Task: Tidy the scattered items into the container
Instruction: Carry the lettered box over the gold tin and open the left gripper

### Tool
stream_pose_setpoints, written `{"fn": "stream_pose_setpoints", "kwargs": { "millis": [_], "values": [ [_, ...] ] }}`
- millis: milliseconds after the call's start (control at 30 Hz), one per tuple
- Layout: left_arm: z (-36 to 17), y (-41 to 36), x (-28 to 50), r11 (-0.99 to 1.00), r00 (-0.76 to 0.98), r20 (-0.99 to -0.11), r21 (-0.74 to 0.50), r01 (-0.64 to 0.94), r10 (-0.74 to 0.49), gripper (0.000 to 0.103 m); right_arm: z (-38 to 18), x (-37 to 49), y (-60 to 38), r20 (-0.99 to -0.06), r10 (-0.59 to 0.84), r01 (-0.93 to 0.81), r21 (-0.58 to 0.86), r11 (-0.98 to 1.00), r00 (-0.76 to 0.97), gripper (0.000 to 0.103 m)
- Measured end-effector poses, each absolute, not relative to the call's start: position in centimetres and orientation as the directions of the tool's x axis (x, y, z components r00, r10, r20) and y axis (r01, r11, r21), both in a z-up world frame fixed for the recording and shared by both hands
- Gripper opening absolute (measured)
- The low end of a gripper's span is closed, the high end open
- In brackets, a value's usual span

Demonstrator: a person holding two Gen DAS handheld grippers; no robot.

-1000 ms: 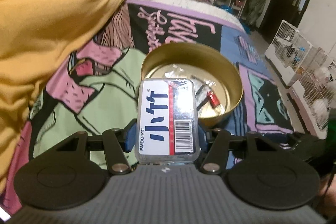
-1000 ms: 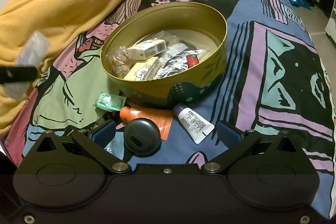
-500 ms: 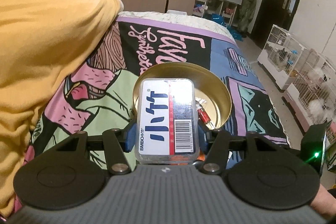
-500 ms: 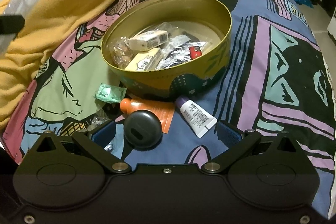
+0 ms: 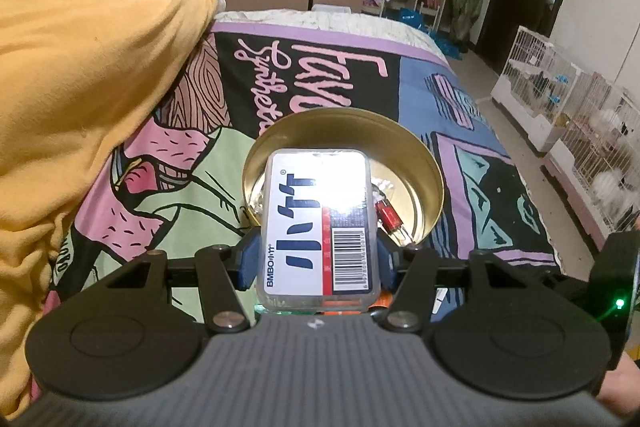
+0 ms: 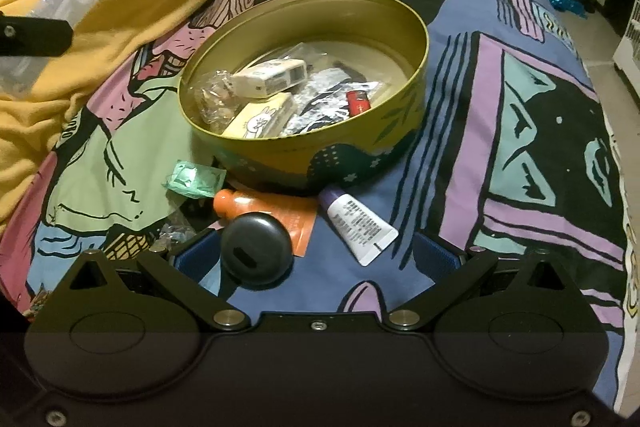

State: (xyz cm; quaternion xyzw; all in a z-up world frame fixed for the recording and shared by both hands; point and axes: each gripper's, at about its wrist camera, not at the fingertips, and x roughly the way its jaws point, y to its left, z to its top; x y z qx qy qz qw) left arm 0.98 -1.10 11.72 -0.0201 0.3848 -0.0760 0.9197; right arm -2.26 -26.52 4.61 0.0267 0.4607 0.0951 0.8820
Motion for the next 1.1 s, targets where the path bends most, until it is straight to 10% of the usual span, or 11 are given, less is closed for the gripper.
{"fn": "stream_pose_setpoints", "kwargs": {
  "millis": [1100],
  "values": [
    [9.8,-4.0,9.6,0.99,0.667,-0.733,-0.086,0.107,-0.136,0.059,4.0,-1.1,-26.0,-0.804,0.23,-0.191,0.148,0.97,0.548,0.103]
  ]
}}
